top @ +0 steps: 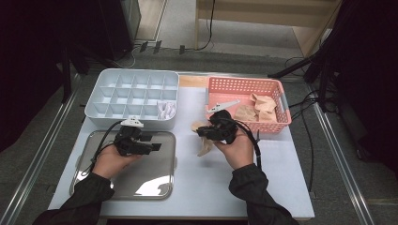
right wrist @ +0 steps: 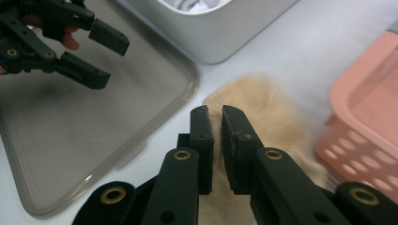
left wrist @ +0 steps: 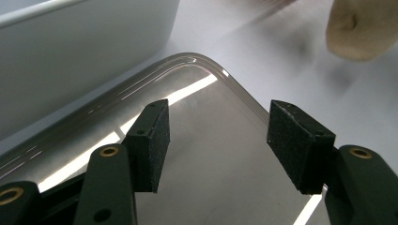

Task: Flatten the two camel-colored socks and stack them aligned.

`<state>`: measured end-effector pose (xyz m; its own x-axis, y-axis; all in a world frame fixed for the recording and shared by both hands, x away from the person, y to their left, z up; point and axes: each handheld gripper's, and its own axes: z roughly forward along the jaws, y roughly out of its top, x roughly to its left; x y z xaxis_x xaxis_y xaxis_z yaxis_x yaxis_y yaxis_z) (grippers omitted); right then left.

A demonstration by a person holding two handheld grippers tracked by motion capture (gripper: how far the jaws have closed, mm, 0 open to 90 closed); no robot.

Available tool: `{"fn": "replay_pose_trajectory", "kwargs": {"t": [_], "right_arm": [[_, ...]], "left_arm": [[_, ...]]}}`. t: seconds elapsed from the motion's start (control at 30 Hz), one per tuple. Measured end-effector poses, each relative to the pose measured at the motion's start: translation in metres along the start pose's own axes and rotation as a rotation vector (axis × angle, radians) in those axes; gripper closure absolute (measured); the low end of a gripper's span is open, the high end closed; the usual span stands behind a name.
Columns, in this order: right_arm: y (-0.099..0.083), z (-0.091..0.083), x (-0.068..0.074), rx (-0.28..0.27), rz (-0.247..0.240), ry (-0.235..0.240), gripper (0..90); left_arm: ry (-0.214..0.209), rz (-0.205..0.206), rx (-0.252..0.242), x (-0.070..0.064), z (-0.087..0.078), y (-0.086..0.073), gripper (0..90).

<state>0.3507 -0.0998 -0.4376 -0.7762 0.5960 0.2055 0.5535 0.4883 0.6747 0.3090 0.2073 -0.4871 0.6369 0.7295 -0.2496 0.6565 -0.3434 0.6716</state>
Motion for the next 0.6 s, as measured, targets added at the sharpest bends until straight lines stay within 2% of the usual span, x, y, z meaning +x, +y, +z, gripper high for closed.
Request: {"fn": "replay_pose_trajectory", "kwargs": {"t": [0.27, 0.6], "right_arm": [[-0.001, 0.019, 0.003, 0.002, -0.013, 0.037, 84.2], [-0.013, 0.041, -0.006, 0.029, -0.009, 0.021, 83.8]], "left_arm": [[0.011, 0.007, 0.011, -0.001, 0.000, -0.004, 41.0], [0.010, 0.012, 0.013, -0.002, 0.000, -0.004, 41.0]]}}
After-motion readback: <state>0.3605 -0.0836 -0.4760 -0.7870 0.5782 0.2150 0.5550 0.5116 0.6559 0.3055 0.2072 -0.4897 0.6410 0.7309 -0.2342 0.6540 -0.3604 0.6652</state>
